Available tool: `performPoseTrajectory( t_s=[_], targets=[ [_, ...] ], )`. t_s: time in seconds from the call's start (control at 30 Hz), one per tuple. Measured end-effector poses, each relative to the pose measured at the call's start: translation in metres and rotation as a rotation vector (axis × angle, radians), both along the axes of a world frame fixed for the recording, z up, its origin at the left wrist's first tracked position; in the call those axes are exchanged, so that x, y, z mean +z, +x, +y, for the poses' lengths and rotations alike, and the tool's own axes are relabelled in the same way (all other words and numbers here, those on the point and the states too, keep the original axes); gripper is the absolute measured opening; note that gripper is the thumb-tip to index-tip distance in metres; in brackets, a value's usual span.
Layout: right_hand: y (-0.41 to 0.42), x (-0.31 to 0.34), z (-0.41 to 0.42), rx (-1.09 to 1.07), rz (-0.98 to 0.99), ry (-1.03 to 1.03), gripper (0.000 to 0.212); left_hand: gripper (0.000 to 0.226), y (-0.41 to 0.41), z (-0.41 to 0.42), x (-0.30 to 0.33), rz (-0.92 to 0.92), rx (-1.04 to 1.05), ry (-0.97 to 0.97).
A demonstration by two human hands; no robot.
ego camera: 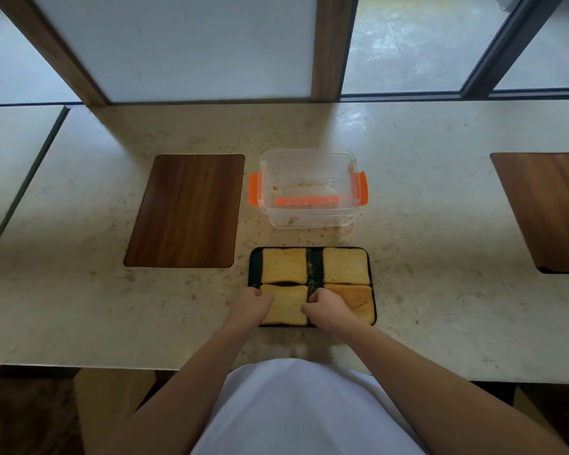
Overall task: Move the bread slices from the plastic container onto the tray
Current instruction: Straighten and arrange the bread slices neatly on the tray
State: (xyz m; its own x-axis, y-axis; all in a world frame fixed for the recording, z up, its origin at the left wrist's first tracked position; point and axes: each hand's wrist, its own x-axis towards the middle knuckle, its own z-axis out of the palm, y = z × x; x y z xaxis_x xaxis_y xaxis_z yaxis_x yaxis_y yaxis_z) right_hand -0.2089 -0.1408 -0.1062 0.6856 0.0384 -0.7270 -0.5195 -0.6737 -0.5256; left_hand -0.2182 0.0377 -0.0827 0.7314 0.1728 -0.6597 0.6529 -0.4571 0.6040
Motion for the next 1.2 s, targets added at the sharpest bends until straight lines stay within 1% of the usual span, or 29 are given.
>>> performPoseTrajectory(
  t_s=[0.07, 0.17, 0.2, 0.23, 0.27, 0.3, 0.33, 0.37, 0.5, 0.53, 0.57, 0.63, 0.7, 0.77, 0.87, 0.9, 0.97, 1.03, 1.07, 1.1, 1.13, 1.2],
  targets=[
    [0.006, 0.000, -0.002, -0.021, 0.001, -0.003, 0.025, 0.035, 0.000, 0.001, -0.001, -0.020, 0.004, -0.012],
    [0.020, 0.001, 0.000, -0.087, 0.008, 0.041, 0.048, 0.036, 0.008, 0.004, -0.004, -0.051, 0.030, -0.024],
    [0.024, 0.002, 0.001, -0.116, 0.010, 0.058, 0.057, 0.030, 0.012, 0.004, -0.002, -0.066, 0.035, -0.007],
    [0.027, 0.003, 0.002, -0.143, 0.013, 0.074, 0.062, 0.017, 0.016, 0.003, -0.003, -0.063, 0.039, -0.003],
    [0.030, 0.004, 0.002, -0.170, 0.020, 0.091, 0.065, 0.008, 0.018, 0.002, -0.001, -0.058, 0.017, -0.001],
    [0.032, 0.005, 0.003, -0.195, 0.032, 0.108, 0.065, 0.036, 0.022, 0.001, -0.007, -0.034, 0.010, -0.001],
    [0.033, 0.005, 0.003, -0.214, 0.047, 0.121, 0.064, 0.055, 0.024, 0.000, -0.005, -0.004, -0.003, 0.012],
    [0.035, 0.004, 0.005, -0.222, 0.060, 0.126, 0.063, 0.064, 0.028, 0.001, -0.008, -0.003, -0.009, 0.014],
    [0.040, 0.007, 0.010, -0.184, 0.074, 0.098, 0.061, 0.067, 0.037, 0.003, -0.006, 0.016, -0.008, -0.019],
    [0.041, 0.007, 0.010, -0.176, 0.074, 0.093, 0.060, 0.063, 0.038, 0.003, -0.008, 0.024, -0.008, -0.017],
    [0.042, 0.007, 0.011, -0.173, 0.074, 0.089, 0.060, 0.051, 0.037, 0.004, -0.005, 0.023, -0.007, -0.035],
    [0.042, 0.007, 0.012, -0.174, 0.075, 0.083, 0.059, 0.007, 0.037, 0.005, -0.009, 0.026, -0.030, -0.005],
    [0.043, 0.006, 0.013, -0.177, 0.082, 0.084, 0.055, 0.028, 0.038, 0.002, -0.008, 0.025, -0.022, 0.008],
    [0.044, 0.006, 0.016, -0.169, 0.088, 0.086, 0.046, 0.032, 0.039, 0.003, -0.008, 0.012, -0.038, 0.011],
    [0.045, 0.006, 0.022, -0.160, 0.094, 0.077, 0.026, 0.034, 0.039, 0.006, -0.009, 0.009, -0.067, 0.020],
    [0.045, 0.005, 0.024, -0.156, 0.096, 0.076, 0.024, 0.034, 0.039, 0.007, -0.007, 0.002, -0.066, 0.018],
    [0.047, 0.005, 0.027, -0.146, 0.101, 0.078, 0.028, 0.030, 0.038, 0.011, -0.010, 0.007, -0.068, 0.055],
    [0.049, 0.004, 0.028, -0.147, 0.103, 0.076, 0.027, 0.005, 0.038, 0.015, -0.012, 0.019, -0.077, 0.043],
    [0.050, 0.003, 0.029, -0.150, 0.104, 0.076, 0.027, 0.031, 0.039, 0.016, -0.016, 0.024, -0.064, 0.031],
    [0.051, 0.002, 0.029, -0.151, 0.104, 0.077, 0.028, 0.050, 0.039, 0.015, -0.014, 0.024, -0.075, 0.041],
    [0.051, 0.001, 0.029, -0.149, 0.106, 0.078, 0.030, 0.059, 0.040, 0.014, -0.014, 0.032, -0.072, 0.034],
    [0.050, 0.000, 0.028, -0.148, 0.117, 0.083, 0.043, 0.063, 0.041, 0.011, -0.008, 0.032, -0.069, 0.031]
  ],
)
